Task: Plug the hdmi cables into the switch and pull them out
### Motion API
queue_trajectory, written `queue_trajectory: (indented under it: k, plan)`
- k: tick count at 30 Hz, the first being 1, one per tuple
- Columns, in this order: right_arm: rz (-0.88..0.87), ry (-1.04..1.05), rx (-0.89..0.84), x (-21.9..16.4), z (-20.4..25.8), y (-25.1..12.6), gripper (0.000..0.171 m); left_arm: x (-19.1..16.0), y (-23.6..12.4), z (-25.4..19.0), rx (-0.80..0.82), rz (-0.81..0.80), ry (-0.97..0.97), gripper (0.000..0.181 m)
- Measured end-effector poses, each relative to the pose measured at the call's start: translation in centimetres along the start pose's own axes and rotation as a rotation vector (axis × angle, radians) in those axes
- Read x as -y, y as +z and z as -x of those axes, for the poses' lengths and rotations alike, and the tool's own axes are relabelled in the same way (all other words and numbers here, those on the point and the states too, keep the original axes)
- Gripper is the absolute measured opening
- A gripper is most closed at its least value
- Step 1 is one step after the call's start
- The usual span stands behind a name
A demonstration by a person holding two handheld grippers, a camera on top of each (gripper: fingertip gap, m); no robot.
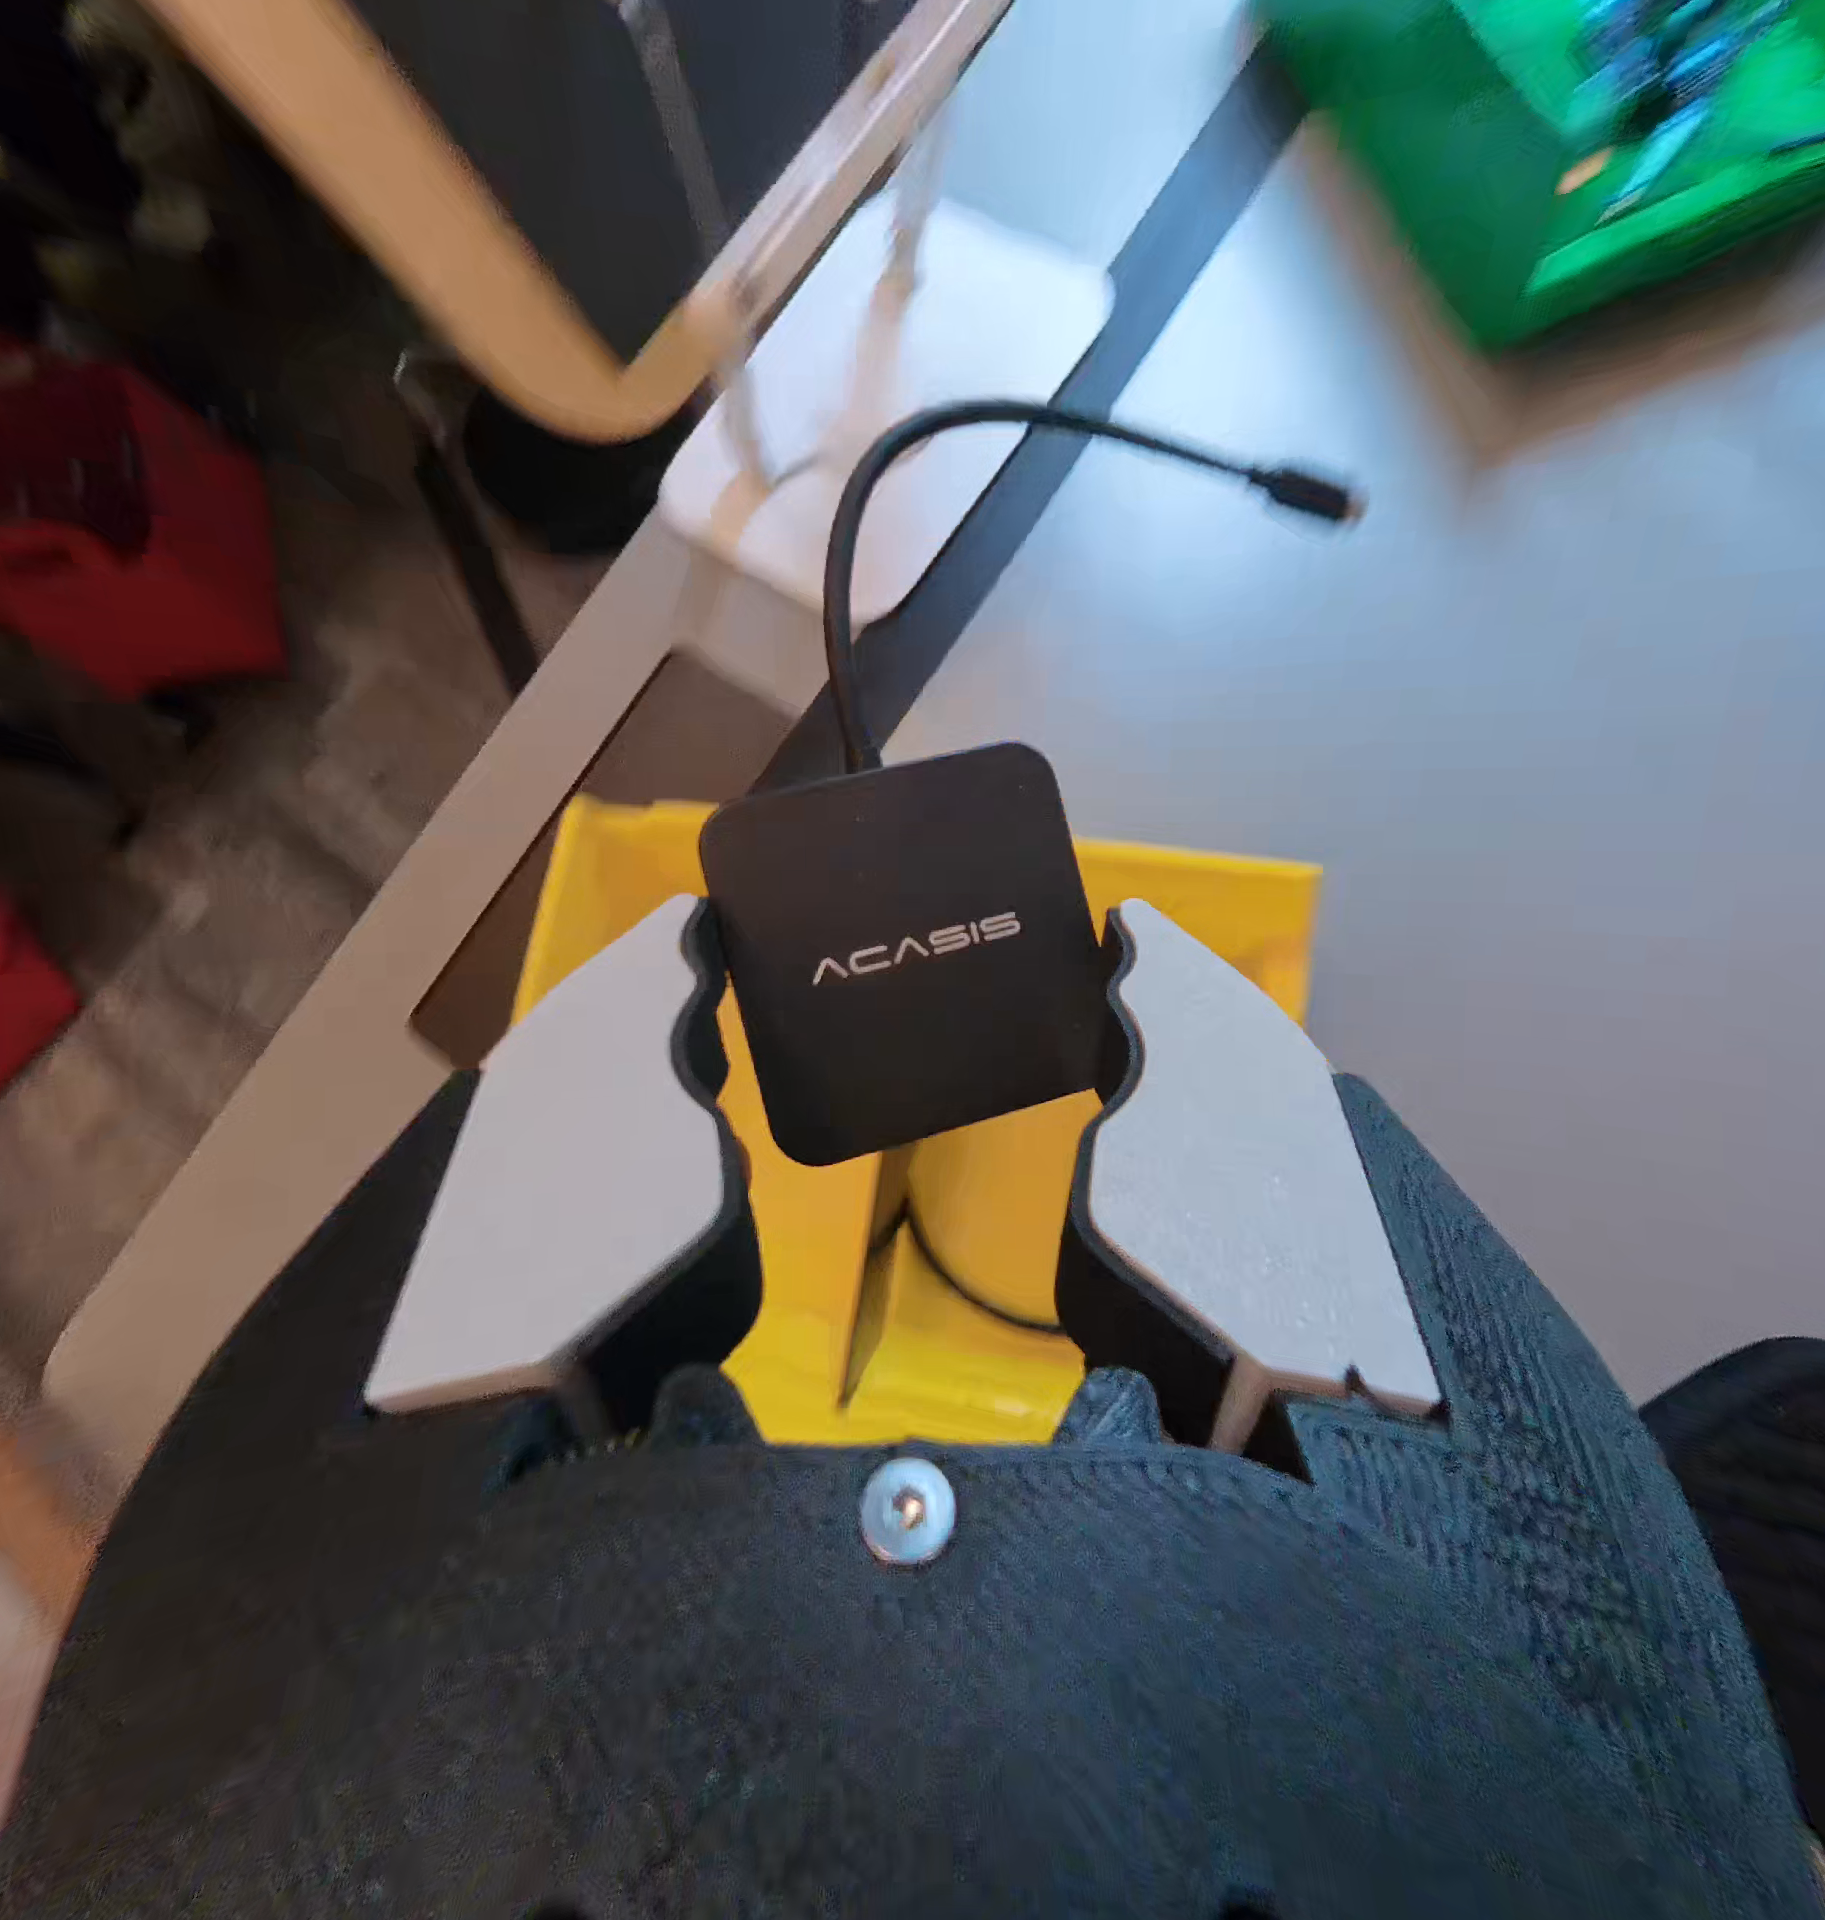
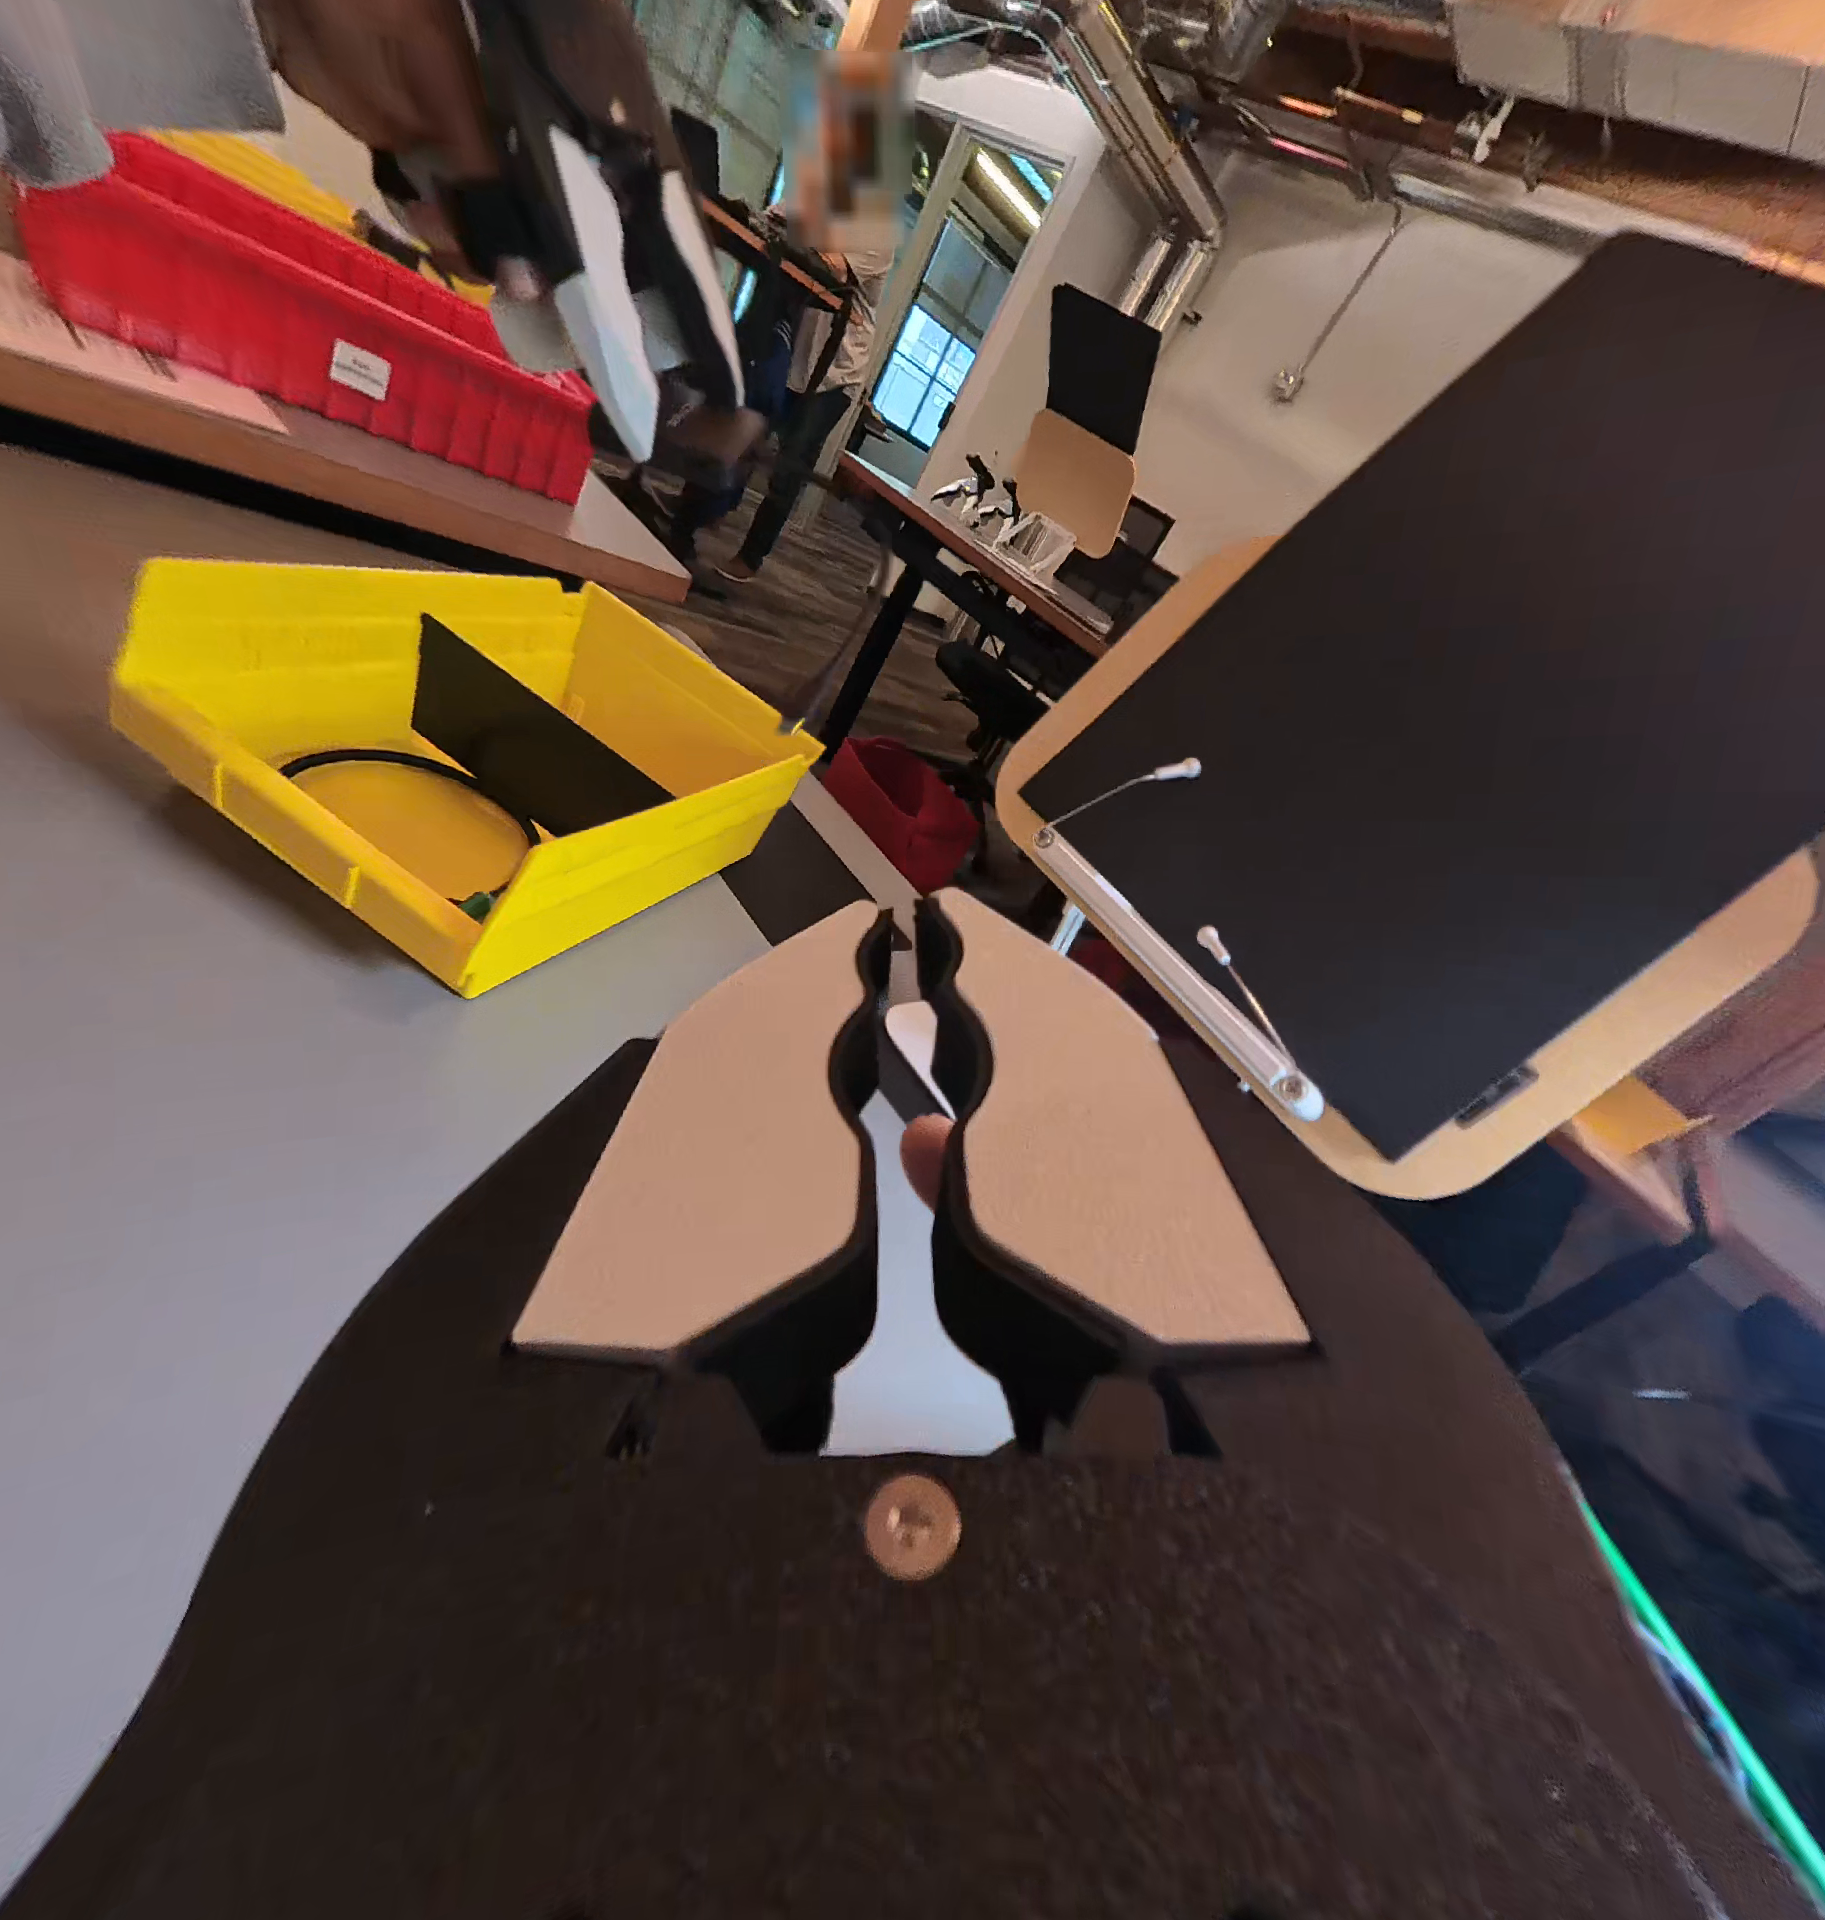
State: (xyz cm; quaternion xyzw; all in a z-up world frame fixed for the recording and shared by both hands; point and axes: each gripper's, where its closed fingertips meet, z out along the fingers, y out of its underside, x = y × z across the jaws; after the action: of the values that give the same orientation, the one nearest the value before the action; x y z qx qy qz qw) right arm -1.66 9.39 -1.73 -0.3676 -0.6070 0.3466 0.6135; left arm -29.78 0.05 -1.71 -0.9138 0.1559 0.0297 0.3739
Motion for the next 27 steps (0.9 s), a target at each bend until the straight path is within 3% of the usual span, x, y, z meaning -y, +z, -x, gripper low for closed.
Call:
queue_trajectory:
  k: [5,9,11,15,17,20,22,25,27]
  plan:
    - [-0.070,-0.039,0.001,2.2,1.1,-0.1,0.012,6.1,-0.9,-9.7,-0.258,-0.309,0.089,0.070]
    - [-0.158,0.110,0.033,1.6,-1.0,-1.2,0.020,9.4,-2.0,-18.4,-0.626,-0.619,0.103,0.070]
    - [-0.164,0.111,0.090,0.3,-0.4,-1.3,0.036,10.0,-2.1,-22.1,-0.808,-0.733,0.121,0.069]
    - [-0.188,-0.139,0.184,2.0,3.8,-1.3,0.064,9.3,1.8,-26.8,-1.034,-0.696,0.137,0.069]
    - [-0.145,-0.276,0.223,2.3,5.9,-1.0,0.067,8.4,3.7,-28.4,-1.131,-0.647,0.128,0.070]
    - [-0.079,-0.390,0.339,0.5,9.3,-0.7,0.052,6.6,6.0,-30.7,-1.221,-0.546,0.155,0.069]
    - [-0.077,-0.386,0.367,0.0,9.9,-0.8,0.026,6.4,6.0,-30.5,-1.225,-0.553,0.130,0.068]
    - [-0.019,-0.337,0.377,-0.8,9.4,-0.5,0.022,7.1,6.0,-29.0,-1.118,-0.578,0.073,0.066]
    - [-0.007,-0.264,0.402,-1.2,9.0,-0.6,0.018,7.5,5.5,-28.4,-1.022,-0.616,0.112,0.051]
